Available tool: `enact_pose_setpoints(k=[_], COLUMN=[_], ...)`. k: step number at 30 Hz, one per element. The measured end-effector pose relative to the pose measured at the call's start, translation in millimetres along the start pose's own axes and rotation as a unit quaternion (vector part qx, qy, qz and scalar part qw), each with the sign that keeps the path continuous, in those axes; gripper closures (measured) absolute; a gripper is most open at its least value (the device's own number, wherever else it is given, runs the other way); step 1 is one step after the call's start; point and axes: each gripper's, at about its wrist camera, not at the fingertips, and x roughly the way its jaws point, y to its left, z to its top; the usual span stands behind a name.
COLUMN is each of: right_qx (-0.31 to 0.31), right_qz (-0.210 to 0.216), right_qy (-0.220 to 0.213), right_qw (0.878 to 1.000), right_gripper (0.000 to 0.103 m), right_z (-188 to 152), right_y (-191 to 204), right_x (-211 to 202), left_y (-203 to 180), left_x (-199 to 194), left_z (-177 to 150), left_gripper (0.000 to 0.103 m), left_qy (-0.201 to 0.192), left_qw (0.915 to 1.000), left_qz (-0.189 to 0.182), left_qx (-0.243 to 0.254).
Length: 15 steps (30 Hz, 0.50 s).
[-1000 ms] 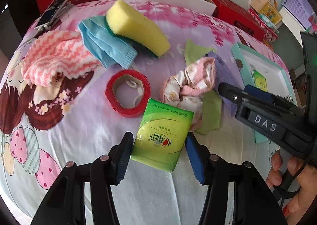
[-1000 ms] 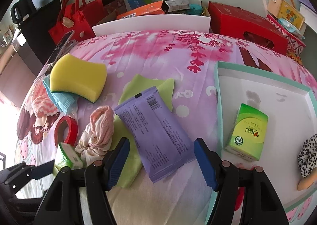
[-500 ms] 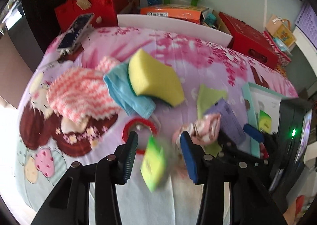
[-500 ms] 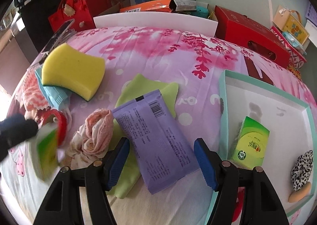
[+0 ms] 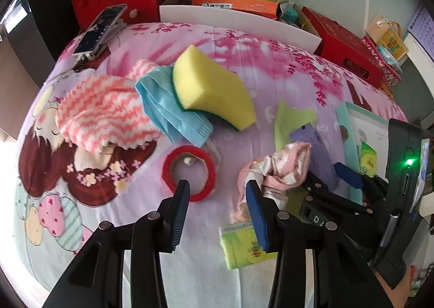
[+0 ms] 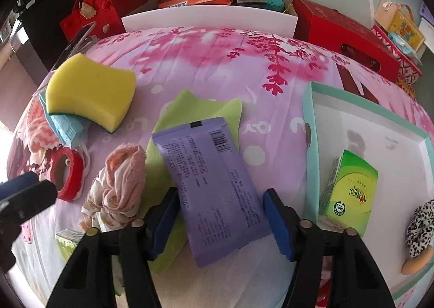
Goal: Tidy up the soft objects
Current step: 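Grasp the green tissue pack with the left tool while the right tool grasps the purple packet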
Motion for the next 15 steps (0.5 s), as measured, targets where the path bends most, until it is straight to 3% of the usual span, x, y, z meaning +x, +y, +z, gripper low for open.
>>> enact_pose_setpoints(k=[2,9,13,15], right_qx=[0.005,0.038,0.049,0.055], right_qz=[0.001,0.022,0.025,0.026], right_qy=[0.000,-0.004,-0.010,-0.014], right_qw=[1.000,0.999,0.998,0.998], right_gripper=[0.047,0.054,0.056,0.058], right_z=[0,-3,-6,-7], right_y=[-1,-13,-17,-20], right_x=[0,-6,-12,-16], left_y=[0,-4,-6,-7], left_x=[0,5,5,4], left_z=[-2,-13,-19,-23], left_gripper=[0.059,0.055,0.041,0.041], left_qy=[0.002,0.021,0.029,0.032], left_qw=[0.9999,0.9989,0.9976,0.9968], left_qz=[-0.013,-0.041,-0.062,-0.071], left_qx=[-0.002,-0.007,-0.014,-0.017])
